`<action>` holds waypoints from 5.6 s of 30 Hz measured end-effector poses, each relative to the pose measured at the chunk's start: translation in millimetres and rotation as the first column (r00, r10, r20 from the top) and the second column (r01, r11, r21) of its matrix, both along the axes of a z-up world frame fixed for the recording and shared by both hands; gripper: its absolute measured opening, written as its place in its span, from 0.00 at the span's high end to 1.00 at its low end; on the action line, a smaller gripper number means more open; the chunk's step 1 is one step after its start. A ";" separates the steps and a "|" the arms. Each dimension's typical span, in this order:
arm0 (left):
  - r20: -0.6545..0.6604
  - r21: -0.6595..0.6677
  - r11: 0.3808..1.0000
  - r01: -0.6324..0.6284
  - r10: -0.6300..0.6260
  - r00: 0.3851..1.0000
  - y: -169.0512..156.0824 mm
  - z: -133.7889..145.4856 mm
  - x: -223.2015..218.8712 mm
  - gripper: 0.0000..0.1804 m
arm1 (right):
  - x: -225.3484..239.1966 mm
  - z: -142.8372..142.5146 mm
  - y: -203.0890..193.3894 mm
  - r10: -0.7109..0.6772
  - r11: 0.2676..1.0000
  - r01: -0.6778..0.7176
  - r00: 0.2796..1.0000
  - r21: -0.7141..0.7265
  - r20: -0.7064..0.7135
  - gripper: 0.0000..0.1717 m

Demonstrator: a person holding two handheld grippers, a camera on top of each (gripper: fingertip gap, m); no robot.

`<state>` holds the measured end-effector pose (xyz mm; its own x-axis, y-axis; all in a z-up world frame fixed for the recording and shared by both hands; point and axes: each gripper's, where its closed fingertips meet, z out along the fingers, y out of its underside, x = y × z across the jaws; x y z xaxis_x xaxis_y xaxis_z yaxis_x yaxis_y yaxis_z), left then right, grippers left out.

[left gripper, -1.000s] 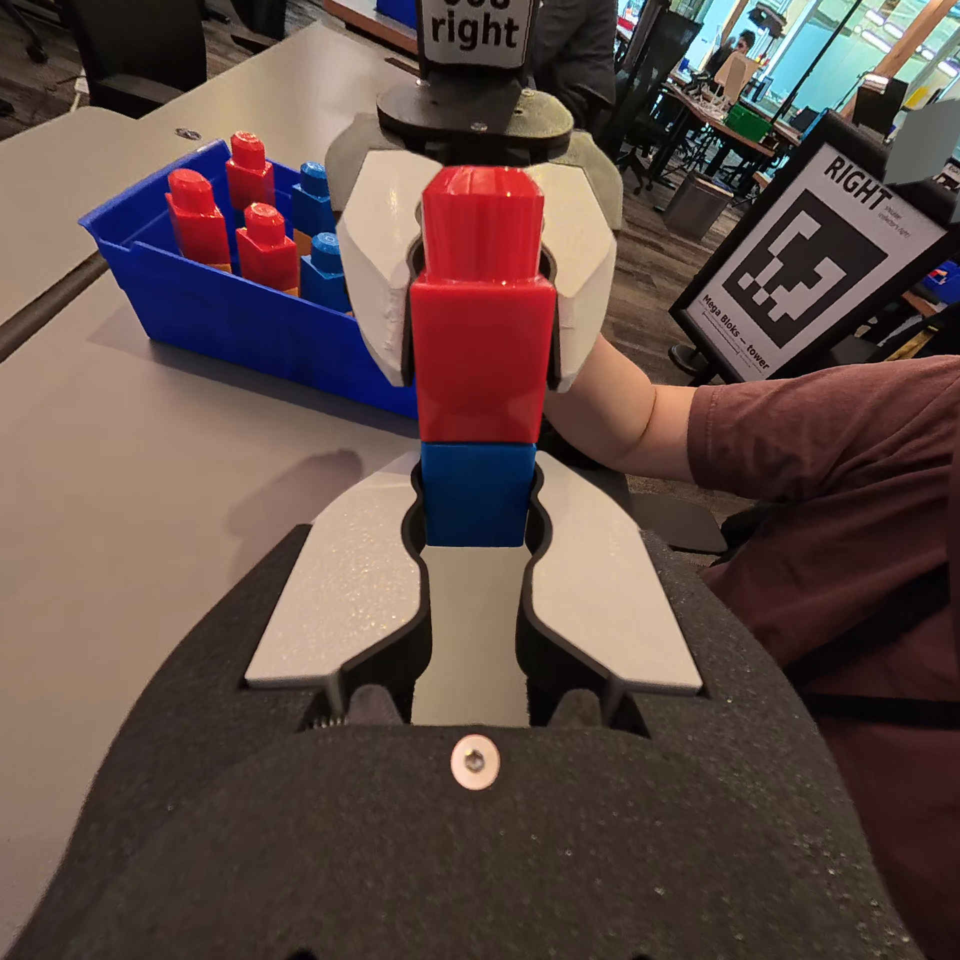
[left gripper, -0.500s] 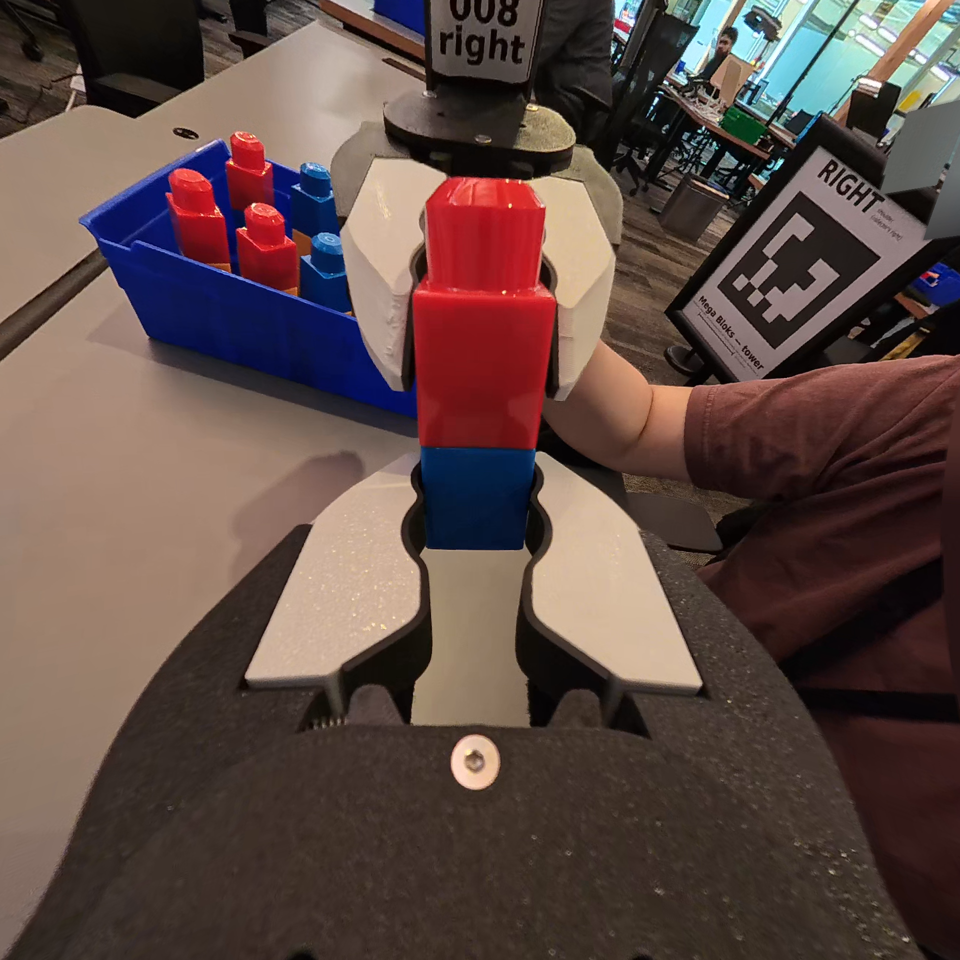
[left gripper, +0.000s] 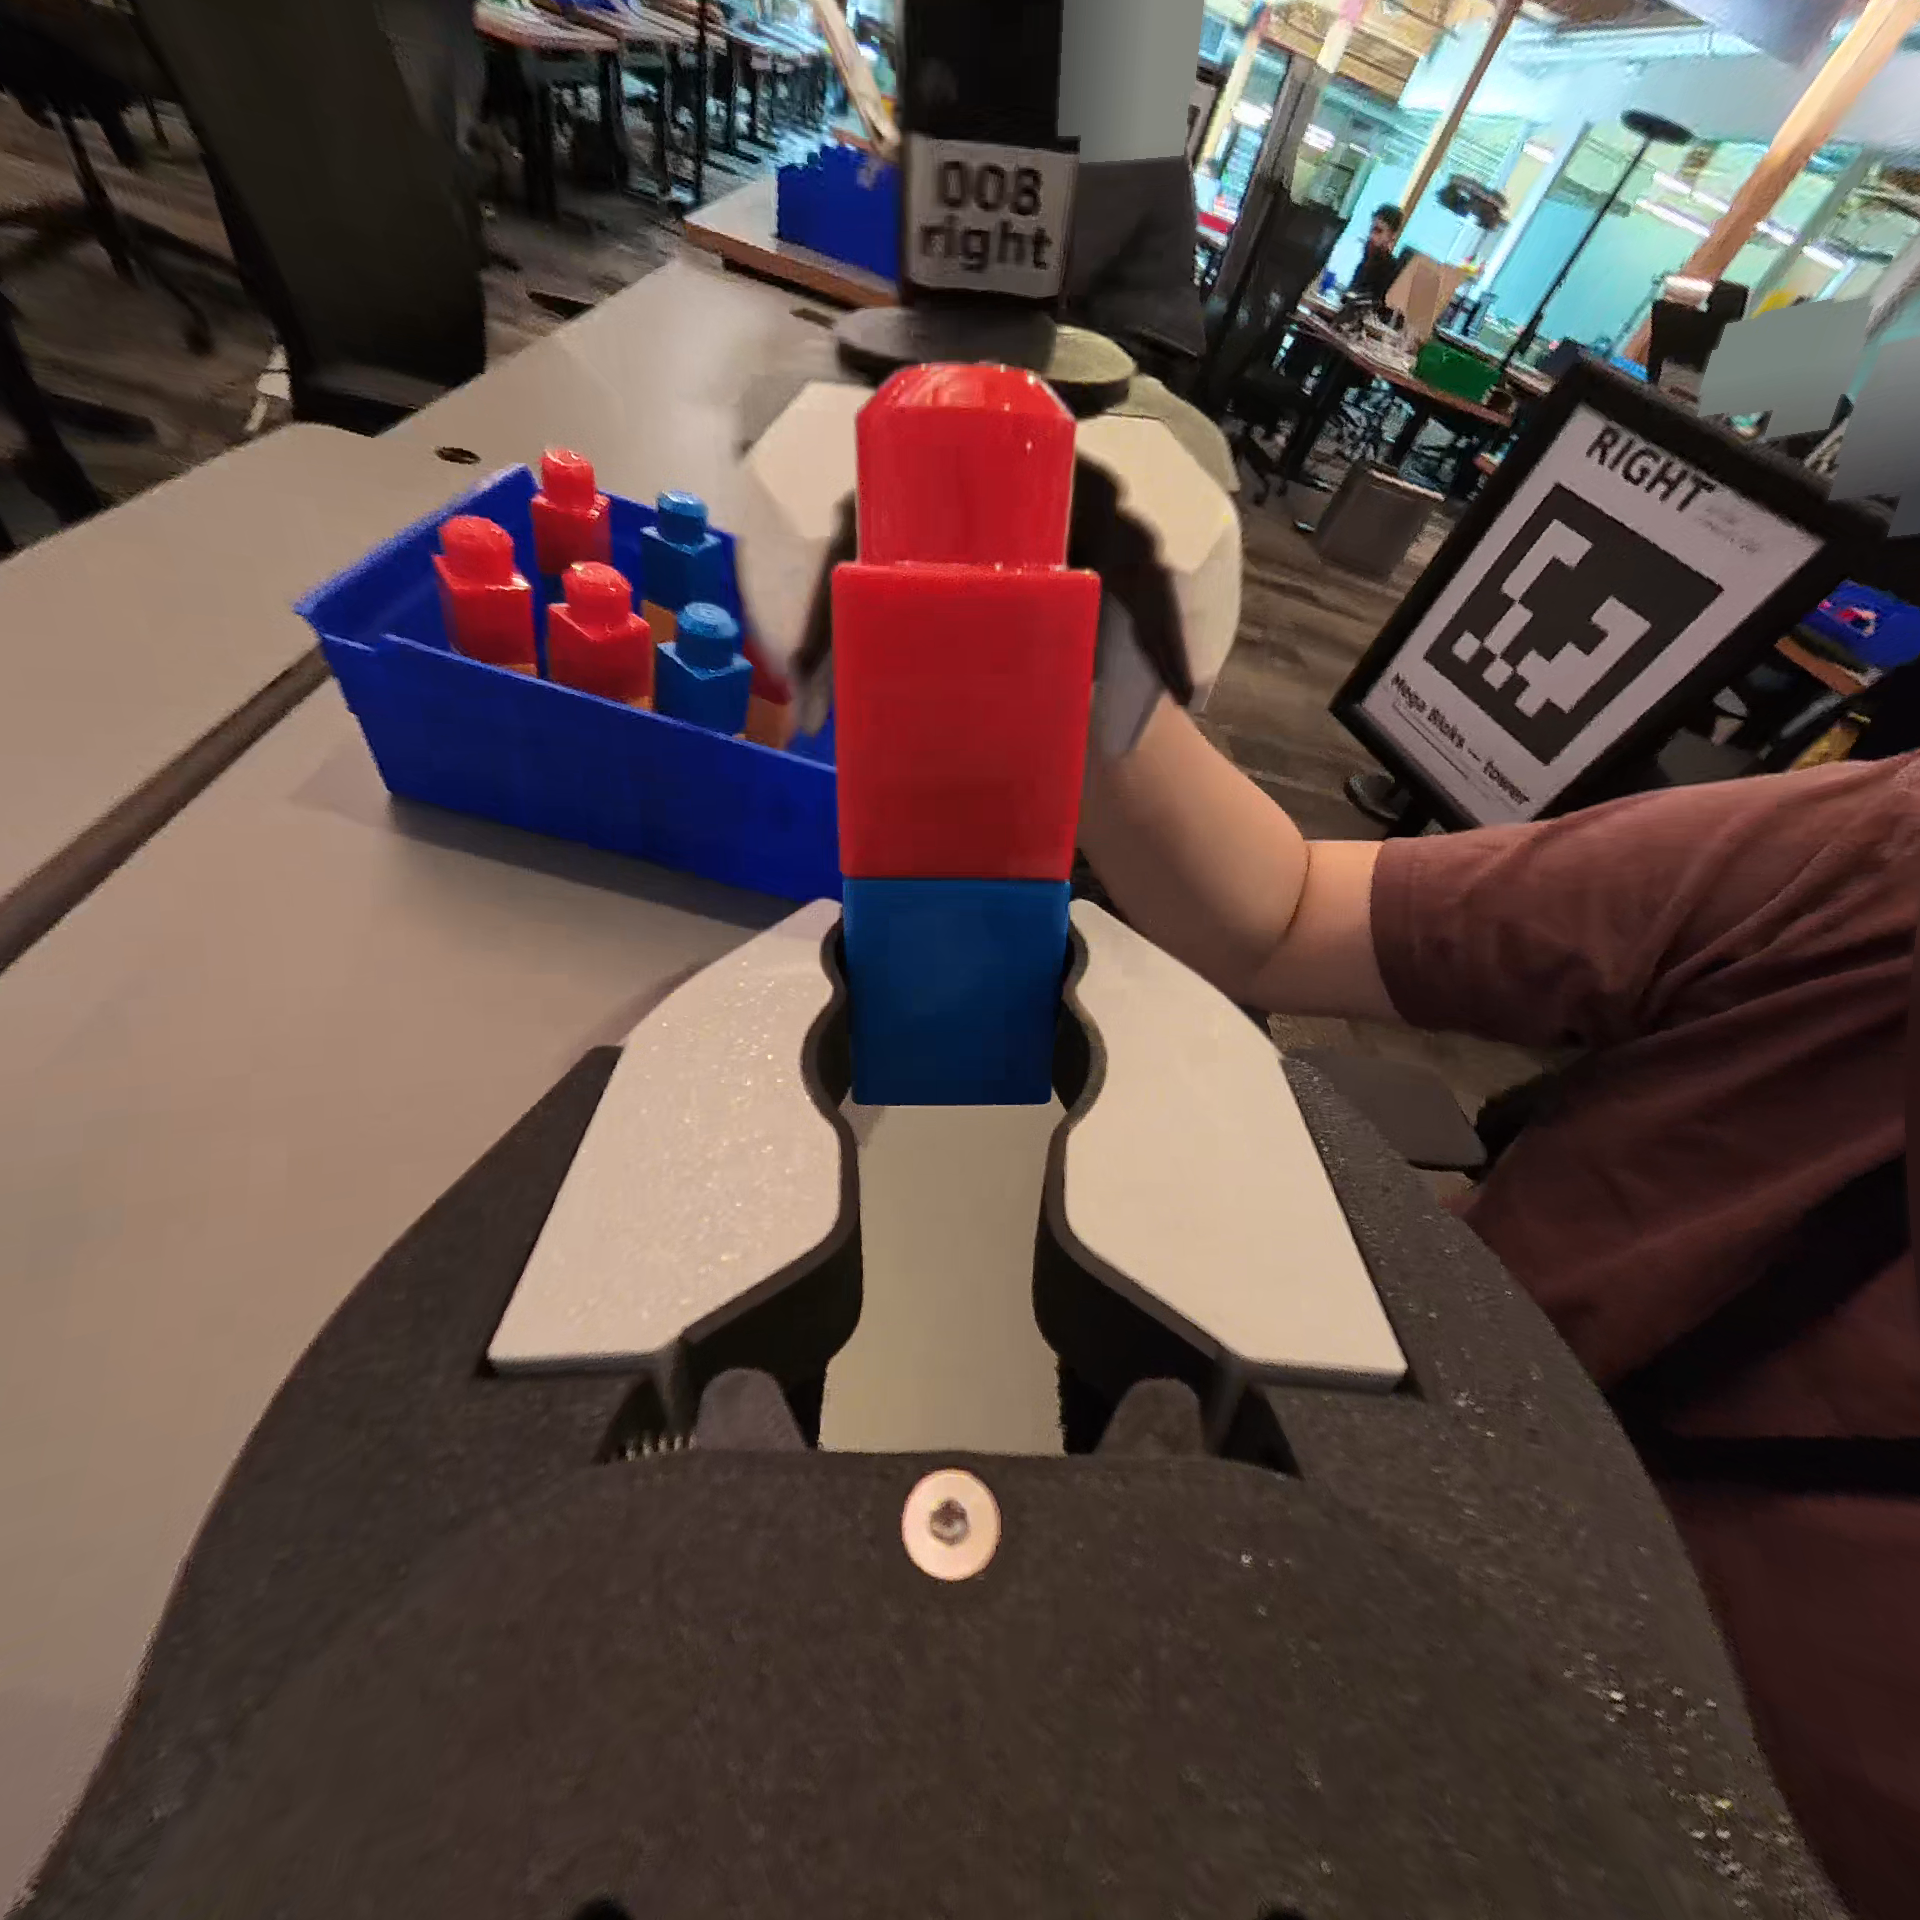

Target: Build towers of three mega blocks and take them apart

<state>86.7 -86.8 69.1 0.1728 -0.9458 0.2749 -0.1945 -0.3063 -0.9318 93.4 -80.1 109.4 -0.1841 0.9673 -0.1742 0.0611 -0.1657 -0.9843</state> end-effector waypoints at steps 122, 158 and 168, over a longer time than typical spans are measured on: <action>-0.303 -0.136 0.988 0.067 -0.106 0.947 -20.1 -63.2 25.5 0.80 | -9.4 -21.7 3.2 0.034 0.984 -0.027 0.999 -0.175 0.038 0.78; -0.242 -0.209 0.977 0.048 -0.099 0.965 -12.4 -56.5 13.5 0.81 | -13.8 -21.8 13.9 -0.024 0.984 0.024 1.000 -0.175 0.003 0.78; -0.155 -0.169 0.985 0.035 -0.062 0.986 -5.4 -37.8 3.1 0.81 | -21.6 -34.7 7.1 0.000 0.992 0.009 0.997 -0.122 0.073 0.66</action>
<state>89.7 -92.1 31.3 0.1821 -0.8980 0.4006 -0.3549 -0.4400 -0.8249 71.8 -73.0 74.7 -0.1620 0.9387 -0.3044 0.1309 -0.2853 -0.9495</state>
